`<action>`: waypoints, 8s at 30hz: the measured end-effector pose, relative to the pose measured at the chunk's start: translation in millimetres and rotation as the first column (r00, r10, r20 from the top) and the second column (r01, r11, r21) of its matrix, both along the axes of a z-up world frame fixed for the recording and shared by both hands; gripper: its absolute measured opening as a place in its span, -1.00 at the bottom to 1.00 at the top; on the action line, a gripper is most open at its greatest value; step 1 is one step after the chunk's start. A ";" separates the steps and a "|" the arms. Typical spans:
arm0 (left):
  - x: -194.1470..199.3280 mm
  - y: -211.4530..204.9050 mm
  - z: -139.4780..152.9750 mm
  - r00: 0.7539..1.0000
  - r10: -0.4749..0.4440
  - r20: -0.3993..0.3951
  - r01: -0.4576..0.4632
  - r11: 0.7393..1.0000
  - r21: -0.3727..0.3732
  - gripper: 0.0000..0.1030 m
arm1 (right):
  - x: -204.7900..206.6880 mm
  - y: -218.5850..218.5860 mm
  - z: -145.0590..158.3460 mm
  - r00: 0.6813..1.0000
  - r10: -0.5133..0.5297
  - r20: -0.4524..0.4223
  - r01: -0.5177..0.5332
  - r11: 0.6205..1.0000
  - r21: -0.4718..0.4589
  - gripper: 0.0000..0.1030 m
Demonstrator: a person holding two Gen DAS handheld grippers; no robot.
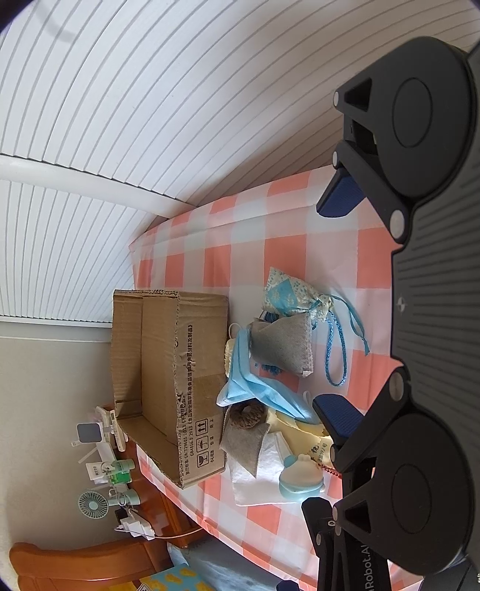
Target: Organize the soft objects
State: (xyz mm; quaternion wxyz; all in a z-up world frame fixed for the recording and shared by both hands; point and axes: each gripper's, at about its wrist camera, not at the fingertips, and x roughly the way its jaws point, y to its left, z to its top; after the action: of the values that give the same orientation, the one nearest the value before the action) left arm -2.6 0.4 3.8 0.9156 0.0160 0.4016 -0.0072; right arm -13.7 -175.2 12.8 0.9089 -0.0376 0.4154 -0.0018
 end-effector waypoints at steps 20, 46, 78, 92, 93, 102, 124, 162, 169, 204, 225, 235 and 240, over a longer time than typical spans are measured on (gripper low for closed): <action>15.7 5.6 -11.3 0.998 -0.053 0.041 0.054 0.998 -0.020 0.99 | 11.5 -15.8 -8.9 0.998 0.038 0.052 -0.039 0.999 0.027 1.00; 64.4 25.8 -77.7 0.996 -0.058 -0.070 0.057 0.998 -0.020 0.99 | 34.5 -45.4 -58.4 0.999 0.034 -0.030 -0.033 0.998 0.061 1.00; 45.9 49.7 -97.3 0.998 -0.032 -0.045 0.030 0.998 -0.047 1.00 | 39.4 -59.5 -100.1 0.996 0.082 0.027 -0.082 0.997 0.013 1.00; 39.9 39.5 -82.7 0.994 -0.096 0.046 0.094 0.995 0.044 0.46 | 34.1 -57.8 -100.5 0.996 0.073 0.049 -0.073 0.997 0.004 1.00; 40.8 39.0 -83.2 0.994 -0.097 0.045 0.096 0.995 0.040 0.45 | 34.2 -57.1 -99.9 0.996 0.075 0.050 -0.075 0.997 -0.001 1.00; 41.9 38.7 -91.6 0.995 -0.094 0.013 0.094 0.996 -0.002 0.45 | 51.5 -42.1 -97.5 0.993 0.089 0.072 -0.083 0.993 -0.084 1.00; 45.4 41.3 -92.1 0.996 -0.085 -0.001 0.085 0.996 -0.038 0.45 | 68.0 -55.9 -96.5 0.967 0.218 0.128 -0.211 0.975 -0.072 0.78; 39.1 49.3 -81.9 0.994 -0.107 -0.004 0.106 0.991 -0.084 0.02 | 32.2 -61.3 -63.2 0.962 0.262 0.075 -0.262 0.965 -0.007 -0.21; 35.6 51.5 -69.8 0.990 -0.143 0.005 0.143 0.987 -0.076 0.01 | 23.2 -70.6 -41.3 0.961 0.262 0.086 -0.263 0.965 -0.002 -0.21; 105.4 34.4 23.3 0.921 -0.367 0.130 0.375 0.926 -0.043 0.01 | 114.4 -49.3 74.2 0.879 0.372 0.298 -0.399 0.916 0.035 -0.21; 279.4 15.1 -2.4 0.969 -0.239 0.065 0.242 0.970 -0.034 0.64 | 211.7 -8.0 58.3 0.889 0.401 0.221 -0.420 0.906 0.047 -0.21; 189.2 43.7 21.1 0.951 -0.297 0.087 0.300 0.954 -0.021 0.84 | 287.0 23.1 37.8 0.931 0.359 0.067 -0.366 0.911 0.190 -0.21; 156.6 56.5 21.7 0.943 -0.318 0.100 0.323 0.946 -0.040 0.84 | 322.6 39.5 25.5 0.951 0.309 0.000 -0.300 0.925 0.235 -0.21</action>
State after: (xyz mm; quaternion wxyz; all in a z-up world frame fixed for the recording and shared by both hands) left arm 154.0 56.9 25.5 0.9199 0.0559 0.3507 -0.1662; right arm 308.9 -135.7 38.4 0.8883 0.0047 0.4187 0.1885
